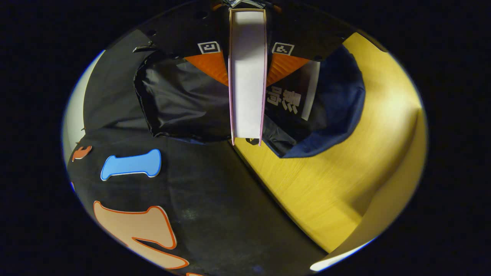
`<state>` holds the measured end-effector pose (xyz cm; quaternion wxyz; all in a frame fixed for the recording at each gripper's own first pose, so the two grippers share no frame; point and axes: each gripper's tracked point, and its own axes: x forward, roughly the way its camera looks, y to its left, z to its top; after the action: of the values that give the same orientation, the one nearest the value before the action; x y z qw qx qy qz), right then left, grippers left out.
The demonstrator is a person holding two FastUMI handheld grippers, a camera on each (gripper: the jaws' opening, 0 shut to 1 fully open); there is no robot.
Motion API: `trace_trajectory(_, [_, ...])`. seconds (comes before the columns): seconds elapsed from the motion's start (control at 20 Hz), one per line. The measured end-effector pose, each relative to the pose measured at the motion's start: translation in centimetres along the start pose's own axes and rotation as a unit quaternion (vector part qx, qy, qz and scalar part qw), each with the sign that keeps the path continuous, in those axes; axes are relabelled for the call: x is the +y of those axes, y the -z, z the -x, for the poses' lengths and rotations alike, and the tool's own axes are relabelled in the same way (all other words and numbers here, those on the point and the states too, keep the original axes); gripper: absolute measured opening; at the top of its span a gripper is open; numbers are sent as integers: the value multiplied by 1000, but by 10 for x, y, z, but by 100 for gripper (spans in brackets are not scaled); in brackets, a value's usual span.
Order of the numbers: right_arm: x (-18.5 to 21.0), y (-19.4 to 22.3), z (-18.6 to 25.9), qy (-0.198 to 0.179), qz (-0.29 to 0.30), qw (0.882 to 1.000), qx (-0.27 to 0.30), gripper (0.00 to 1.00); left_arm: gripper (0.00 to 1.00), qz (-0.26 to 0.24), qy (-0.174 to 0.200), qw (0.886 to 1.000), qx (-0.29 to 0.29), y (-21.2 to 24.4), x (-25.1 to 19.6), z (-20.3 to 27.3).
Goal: Open the schoolbag, grab two books from the bookshelf and put them into the schoolbag.
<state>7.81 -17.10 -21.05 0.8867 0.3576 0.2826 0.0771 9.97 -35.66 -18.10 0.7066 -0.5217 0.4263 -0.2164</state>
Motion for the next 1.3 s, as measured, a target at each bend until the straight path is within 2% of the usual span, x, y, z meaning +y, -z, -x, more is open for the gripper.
trace_trajectory(0.35, [16,1,-8,-16,0,1000,-1,2,35,92,39,995,-3,18,8,-37])
trace_trajectory(0.6, [17,2,-10,-15,3,1000,-1,3,35,91,31,995,16,30,15,-52])
trace_trajectory(0.75, [16,-1,-11,-15,1,1000,-2,3,36,112,27,993,29,30,13,-51])
trace_trajectory(0.8, [17,-2,-12,-15,2,1000,-2,3,33,115,25,993,31,30,13,-51])
trace_trajectory(0.85, [17,-1,-11,-15,5,1000,-1,4,37,110,20,993,31,29,14,-51])
trace_trajectory(1.0, [17,1,-11,-14,12,1000,4,4,36,64,5,997,36,29,14,-48])
trace_trajectory(1.05, [17,3,-11,-13,14,1000,5,4,36,38,-16,999,36,27,18,-45])
trace_trajectory(1.2, [16,4,-13,-9,21,1000,7,4,55,-45,-75,996,33,21,31,-34])
trace_trajectory(1.25, [15,6,-14,-8,24,1000,8,3,58,-78,-100,992,28,15,35,-28])
trace_trajectory(1.3, [14,7,-15,-6,30,999,10,3,55,-119,-131,984,18,8,42,-22])
